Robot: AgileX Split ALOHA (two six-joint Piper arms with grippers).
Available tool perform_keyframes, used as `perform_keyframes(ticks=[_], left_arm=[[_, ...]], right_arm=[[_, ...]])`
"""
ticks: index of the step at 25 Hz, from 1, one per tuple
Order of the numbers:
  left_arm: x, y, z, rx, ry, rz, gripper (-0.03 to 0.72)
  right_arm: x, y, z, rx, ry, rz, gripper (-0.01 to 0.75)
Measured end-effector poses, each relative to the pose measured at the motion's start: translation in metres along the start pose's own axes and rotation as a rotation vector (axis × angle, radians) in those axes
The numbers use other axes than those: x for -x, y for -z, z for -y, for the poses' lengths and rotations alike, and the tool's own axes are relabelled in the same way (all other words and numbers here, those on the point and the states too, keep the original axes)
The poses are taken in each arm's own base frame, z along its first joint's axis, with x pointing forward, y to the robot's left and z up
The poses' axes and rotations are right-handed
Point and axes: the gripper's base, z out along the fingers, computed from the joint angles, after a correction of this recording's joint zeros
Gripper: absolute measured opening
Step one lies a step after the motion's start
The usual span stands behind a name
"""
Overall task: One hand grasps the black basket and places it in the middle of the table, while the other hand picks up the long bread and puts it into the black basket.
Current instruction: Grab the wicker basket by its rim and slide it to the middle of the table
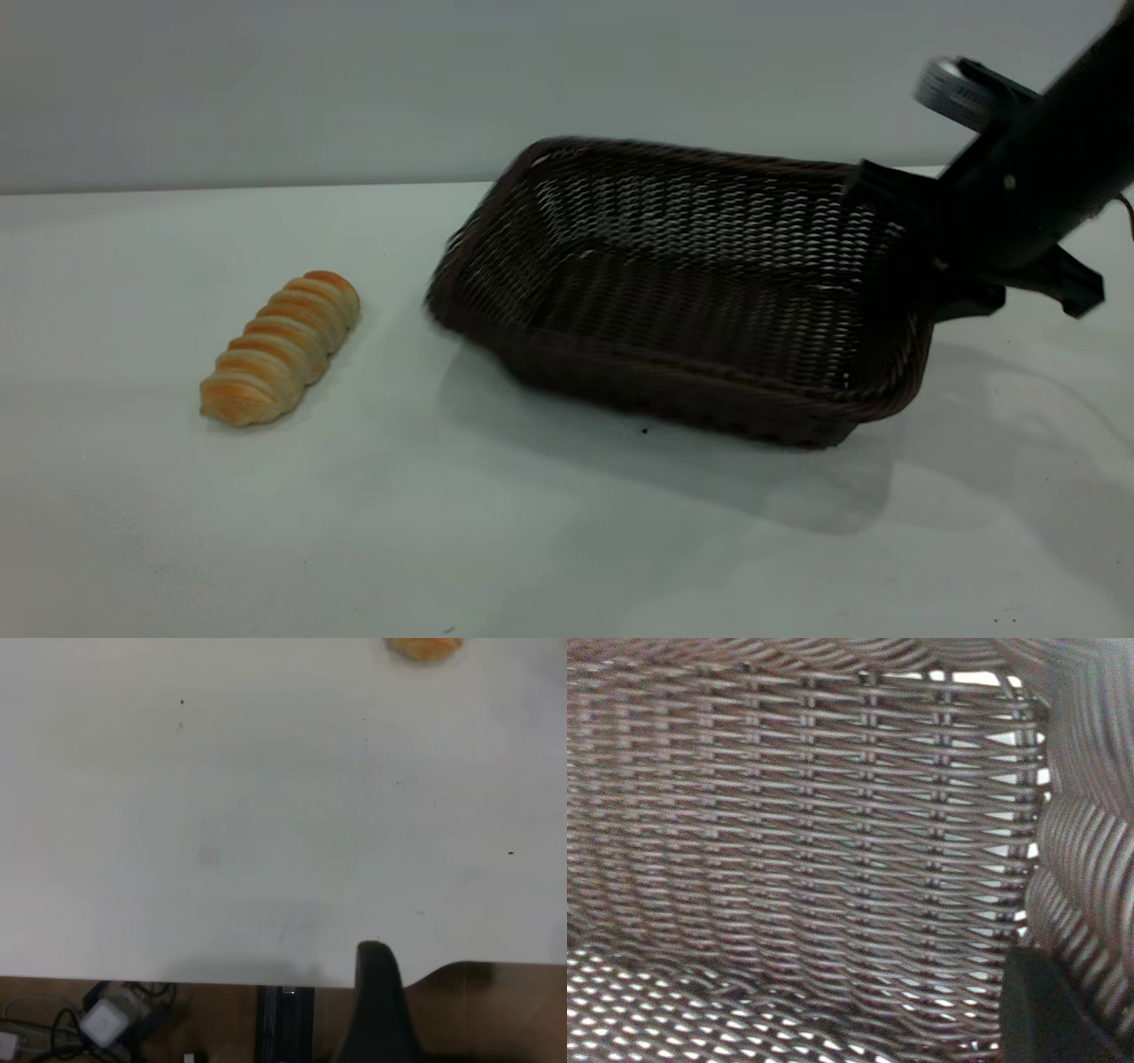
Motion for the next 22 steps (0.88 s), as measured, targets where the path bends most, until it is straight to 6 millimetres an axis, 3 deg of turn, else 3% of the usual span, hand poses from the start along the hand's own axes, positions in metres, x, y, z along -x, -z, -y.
perform_keyframes(ticks=[8, 16, 22], left_arm=[[0.0, 0.0, 0.0, 0.0, 0.001, -0.002, 0.577], [-0.001, 0.0, 0.0, 0.001, 0.002, -0.007, 0.577], [-0.003, 0.0, 0.0, 0.004, 0.002, -0.032, 0.577]], right_arm=[[0.011, 0.003, -0.022, 0.056, 0.175, -0.165, 0.089], [-0.008, -0.025, -0.05, 0.072, 0.273, -0.234, 0.089], [-0.009, -0.033, -0.051, 0.077, 0.252, -0.23, 0.1]])
